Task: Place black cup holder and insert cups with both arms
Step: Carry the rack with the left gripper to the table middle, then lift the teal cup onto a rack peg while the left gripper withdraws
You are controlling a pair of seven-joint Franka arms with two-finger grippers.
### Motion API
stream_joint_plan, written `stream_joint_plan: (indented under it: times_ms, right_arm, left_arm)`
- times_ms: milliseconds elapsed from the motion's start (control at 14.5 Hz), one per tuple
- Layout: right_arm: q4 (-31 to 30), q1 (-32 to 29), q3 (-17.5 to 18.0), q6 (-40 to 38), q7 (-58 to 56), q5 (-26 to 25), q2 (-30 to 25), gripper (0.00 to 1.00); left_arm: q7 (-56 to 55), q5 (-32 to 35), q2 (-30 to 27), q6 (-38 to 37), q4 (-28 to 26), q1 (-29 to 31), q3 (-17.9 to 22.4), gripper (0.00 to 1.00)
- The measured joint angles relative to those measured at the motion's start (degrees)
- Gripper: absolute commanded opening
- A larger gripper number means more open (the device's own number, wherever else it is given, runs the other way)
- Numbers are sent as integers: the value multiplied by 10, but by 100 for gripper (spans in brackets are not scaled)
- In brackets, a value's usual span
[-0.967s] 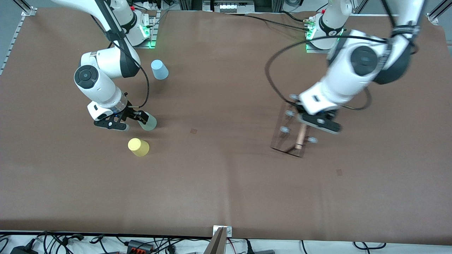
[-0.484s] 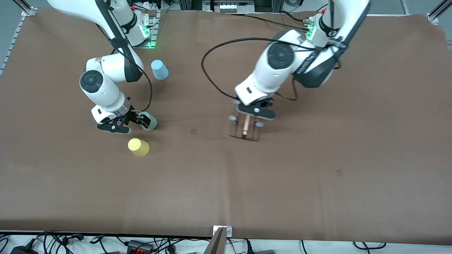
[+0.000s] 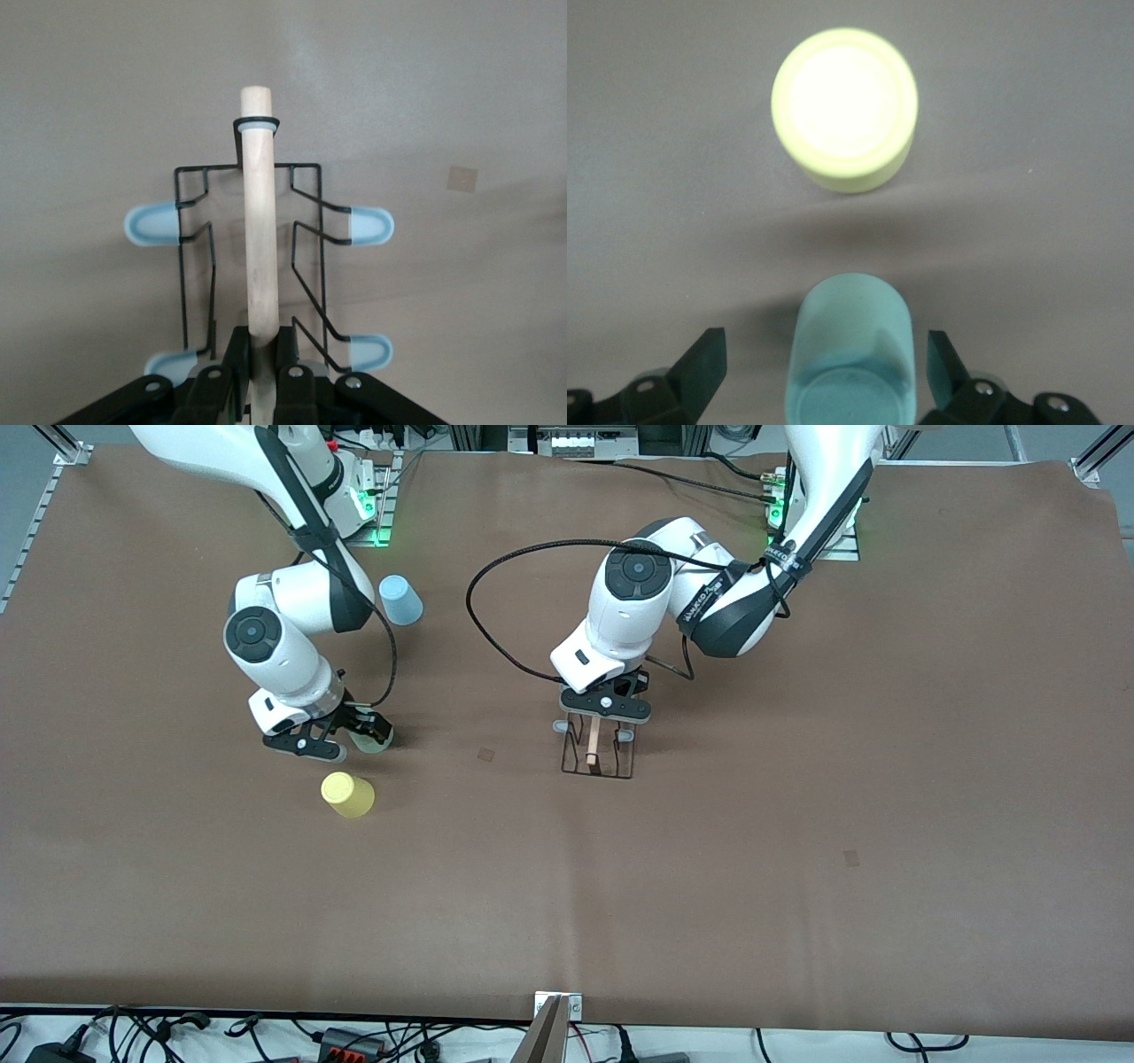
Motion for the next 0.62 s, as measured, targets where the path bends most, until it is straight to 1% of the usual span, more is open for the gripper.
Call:
stream_joint_plan:
  times_ms: [69,138,207,276,484,622]
  right_arm:
    - [-1,2,0,0,2,0,2,100]
    - [-3,2,0,0,2,0,4,100]
    - [-5,1,0,0,2,0,6,100]
    - [-8,1,0,0,2,0,6,100]
    - [-14,1,0,0,3,0,6,100]
    - [-17,1,0,0,3,0,6,100]
  left_arm:
    - [0,0,1,3,1,0,0,14]
    - [-1,0,3,4,2,0,0,19]
    - [-1,1,4,4,2,0,1,63]
    - [-1,1,4,4,3,0,1,100]
    - [0,15,3,1,12,4,3,100]
    - [11,19,-3,-24,24,15,5,100]
